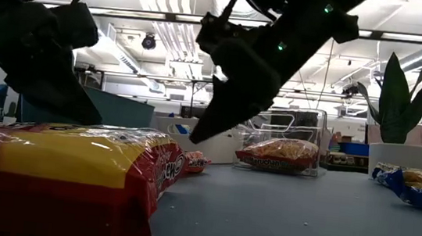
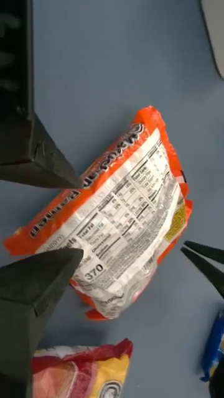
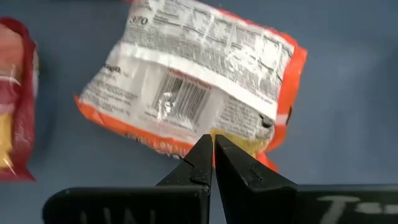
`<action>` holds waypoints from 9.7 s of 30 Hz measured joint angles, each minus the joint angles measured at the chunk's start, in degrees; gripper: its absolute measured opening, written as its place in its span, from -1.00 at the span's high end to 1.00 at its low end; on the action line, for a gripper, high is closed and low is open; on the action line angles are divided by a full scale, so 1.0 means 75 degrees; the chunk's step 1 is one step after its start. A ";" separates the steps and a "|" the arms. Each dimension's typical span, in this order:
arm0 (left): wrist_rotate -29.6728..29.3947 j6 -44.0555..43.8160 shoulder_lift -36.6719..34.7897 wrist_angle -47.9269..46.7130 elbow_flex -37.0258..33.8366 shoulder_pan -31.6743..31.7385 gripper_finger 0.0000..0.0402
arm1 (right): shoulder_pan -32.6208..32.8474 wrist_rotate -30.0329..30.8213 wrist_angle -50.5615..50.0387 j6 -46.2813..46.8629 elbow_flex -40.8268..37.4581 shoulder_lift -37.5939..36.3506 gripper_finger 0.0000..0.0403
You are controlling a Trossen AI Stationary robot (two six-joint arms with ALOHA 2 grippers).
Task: Sort Maruchan noodles
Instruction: Put the orange noodle pack into the blue bin
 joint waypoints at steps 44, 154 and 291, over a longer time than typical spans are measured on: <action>-0.0268 -0.1968 0.1036 0.2098 -0.0195 0.0087 0.11 | 0.0000 -0.0035 0.0289 0.0198 -0.0216 0.0935 0.96; 0.0210 0.1067 0.1254 0.1215 0.0115 0.0338 1.00 | -0.0353 -0.1029 0.3367 0.5249 -0.1079 0.0297 -0.56; -0.3761 0.8294 -0.7859 -0.1535 0.1330 0.0328 1.00 | -0.2996 -0.0542 0.5464 -0.3079 0.3454 0.1692 0.96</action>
